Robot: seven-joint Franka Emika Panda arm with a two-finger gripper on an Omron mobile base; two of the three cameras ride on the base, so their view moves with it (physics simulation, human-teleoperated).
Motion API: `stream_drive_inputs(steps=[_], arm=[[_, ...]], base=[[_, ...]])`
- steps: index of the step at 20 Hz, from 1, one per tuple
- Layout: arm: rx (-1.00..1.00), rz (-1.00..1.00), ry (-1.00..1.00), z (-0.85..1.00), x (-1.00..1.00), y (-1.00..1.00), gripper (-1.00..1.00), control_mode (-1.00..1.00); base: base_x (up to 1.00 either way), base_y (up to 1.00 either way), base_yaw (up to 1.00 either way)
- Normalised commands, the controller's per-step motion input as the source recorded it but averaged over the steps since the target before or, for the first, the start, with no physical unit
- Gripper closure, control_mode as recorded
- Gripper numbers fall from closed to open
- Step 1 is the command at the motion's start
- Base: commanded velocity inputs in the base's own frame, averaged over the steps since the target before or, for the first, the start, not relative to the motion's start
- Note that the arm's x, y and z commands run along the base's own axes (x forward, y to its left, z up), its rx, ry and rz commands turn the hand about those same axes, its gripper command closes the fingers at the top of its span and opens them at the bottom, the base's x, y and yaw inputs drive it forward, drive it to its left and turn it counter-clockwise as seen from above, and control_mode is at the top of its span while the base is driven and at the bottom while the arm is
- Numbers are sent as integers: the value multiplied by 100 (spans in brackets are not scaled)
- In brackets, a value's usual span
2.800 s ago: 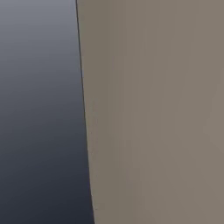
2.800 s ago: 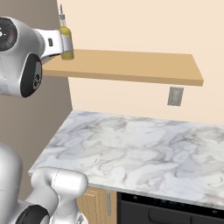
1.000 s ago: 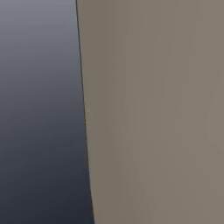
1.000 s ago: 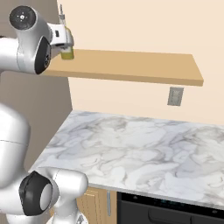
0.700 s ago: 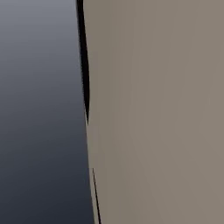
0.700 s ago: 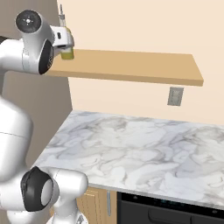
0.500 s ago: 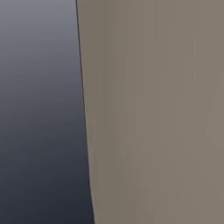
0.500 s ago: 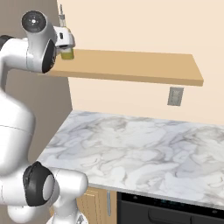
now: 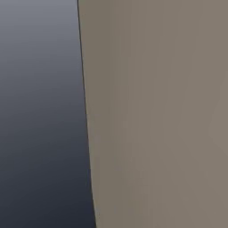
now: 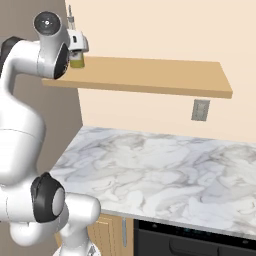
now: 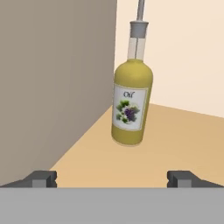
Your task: Take 2 condiments from the cabinet and move them on the counter near the stove.Make sure the condiments are lined up with each other, next to each other.
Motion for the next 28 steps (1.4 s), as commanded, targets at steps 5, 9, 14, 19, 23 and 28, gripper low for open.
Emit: stream_drive_inputs(steps=[5, 9, 14, 19, 23, 28], arm=[[0, 0, 0, 0, 22, 7, -100, -100], [0, 0, 0, 0, 24, 1, -100, -100], [0, 0, 0, -2, 26, 0, -100, -100], [0, 0, 0, -4, 21, 4, -100, -100], [0, 0, 0, -4, 12, 9, -100, -100], [0, -1, 0, -1, 10, 6, -100, -100]], base=[[0, 0, 0], [0, 0, 0], [0, 0, 0], [0, 0, 0], [0, 0, 0], [0, 0, 0]])
